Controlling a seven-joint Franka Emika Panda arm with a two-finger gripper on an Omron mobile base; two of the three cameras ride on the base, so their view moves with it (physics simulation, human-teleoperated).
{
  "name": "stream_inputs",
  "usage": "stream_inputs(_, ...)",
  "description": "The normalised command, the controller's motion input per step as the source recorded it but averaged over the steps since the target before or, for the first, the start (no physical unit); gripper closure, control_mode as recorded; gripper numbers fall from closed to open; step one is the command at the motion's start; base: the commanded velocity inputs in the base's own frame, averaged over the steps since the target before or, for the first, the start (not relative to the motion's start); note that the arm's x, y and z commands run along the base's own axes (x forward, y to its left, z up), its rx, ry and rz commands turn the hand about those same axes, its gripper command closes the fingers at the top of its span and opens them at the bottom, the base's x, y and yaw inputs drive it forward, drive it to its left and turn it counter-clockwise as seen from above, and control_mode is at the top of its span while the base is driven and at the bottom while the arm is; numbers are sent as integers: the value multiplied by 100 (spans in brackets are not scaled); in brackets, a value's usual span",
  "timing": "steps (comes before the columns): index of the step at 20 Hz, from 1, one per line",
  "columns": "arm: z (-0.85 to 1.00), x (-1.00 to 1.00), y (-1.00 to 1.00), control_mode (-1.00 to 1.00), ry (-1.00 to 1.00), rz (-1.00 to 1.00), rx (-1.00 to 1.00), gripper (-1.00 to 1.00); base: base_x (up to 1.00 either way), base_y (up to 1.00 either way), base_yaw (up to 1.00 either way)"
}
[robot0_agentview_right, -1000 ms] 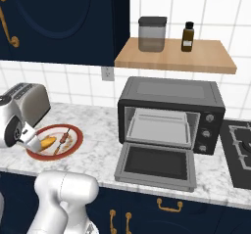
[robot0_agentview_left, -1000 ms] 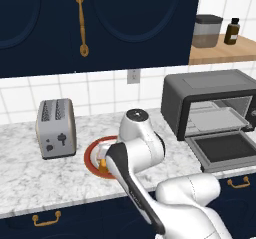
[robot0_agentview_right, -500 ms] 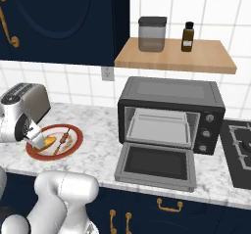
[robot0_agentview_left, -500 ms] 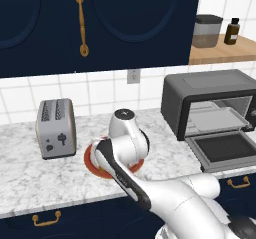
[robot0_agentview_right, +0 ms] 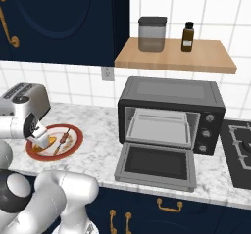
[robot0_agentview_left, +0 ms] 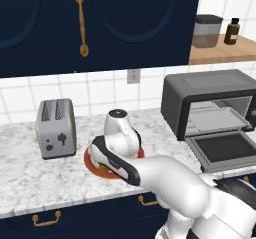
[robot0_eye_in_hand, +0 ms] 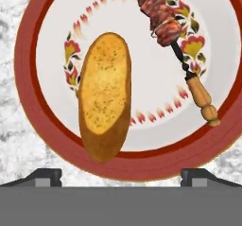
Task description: Pick up the kebab skewer and baguette bread, and place them inside the toaster oven. Close the toaster oven door and start by setting the timer.
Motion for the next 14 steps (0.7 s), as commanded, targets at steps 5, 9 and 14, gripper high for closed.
stream_inputs(5,-33,20,5,-100,5,-1,0,-100,0,0,0)
stream_inputs(9,-30,14,19,-100,2,-3,0,-100,0,0,0)
stream_inputs(14,-28,11,32,-100,0,-6,0,-100,0,0,0)
